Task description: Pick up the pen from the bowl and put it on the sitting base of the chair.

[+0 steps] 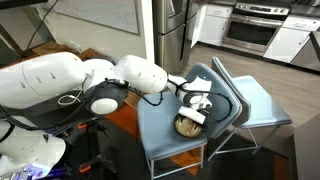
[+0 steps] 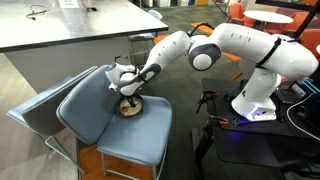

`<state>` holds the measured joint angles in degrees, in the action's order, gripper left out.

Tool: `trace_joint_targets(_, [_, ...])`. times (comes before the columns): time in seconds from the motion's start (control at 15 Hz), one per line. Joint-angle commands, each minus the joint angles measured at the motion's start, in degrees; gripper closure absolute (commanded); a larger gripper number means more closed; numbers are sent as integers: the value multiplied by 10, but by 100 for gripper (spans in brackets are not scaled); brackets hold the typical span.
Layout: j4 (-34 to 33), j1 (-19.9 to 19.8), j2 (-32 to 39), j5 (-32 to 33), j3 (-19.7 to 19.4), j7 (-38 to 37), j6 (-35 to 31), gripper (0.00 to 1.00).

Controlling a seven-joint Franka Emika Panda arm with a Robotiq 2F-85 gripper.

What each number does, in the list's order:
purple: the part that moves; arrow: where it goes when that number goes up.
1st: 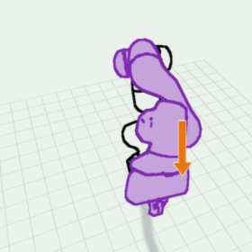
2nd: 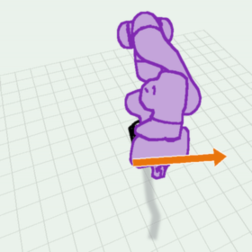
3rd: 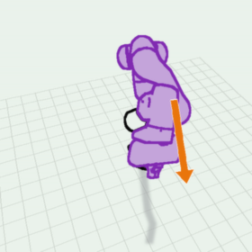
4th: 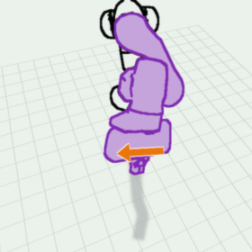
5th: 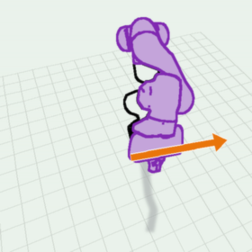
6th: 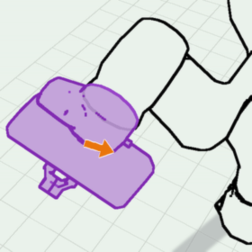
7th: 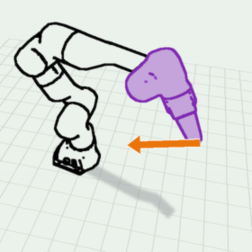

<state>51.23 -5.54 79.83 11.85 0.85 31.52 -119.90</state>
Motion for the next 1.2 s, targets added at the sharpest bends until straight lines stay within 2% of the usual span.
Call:
trace_joint_targets(0.0, [-81,-4,51,-6,4,22,45,3])
trace_joint_targets(0.07, [-91,-5,60,-8,4,23,49,9])
trace_joint_targets(0.13, [-99,-7,67,-11,5,27,51,11])
trace_joint_targets(0.2, [-52,-9,40,-10,4,23,35,12])
trace_joint_targets(0.27, [-56,-11,45,-11,4,21,36,19])
trace_joint_targets(0.33, [-56,-13,45,-12,4,21,38,18])
trace_joint_targets(0.4, [-56,-15,45,-13,4,22,38,23])
trace_joint_targets(0.53, [-57,-19,45,-14,4,19,37,45])
trace_joint_targets(0.93, [-53,-24,45,-16,6,22,38,92])
trace_joint_targets(1.0, [-54,-23,46,-16,5,21,39,98])
trace_joint_targets(1.13, [-56,-21,46,-15,5,20,40,100])
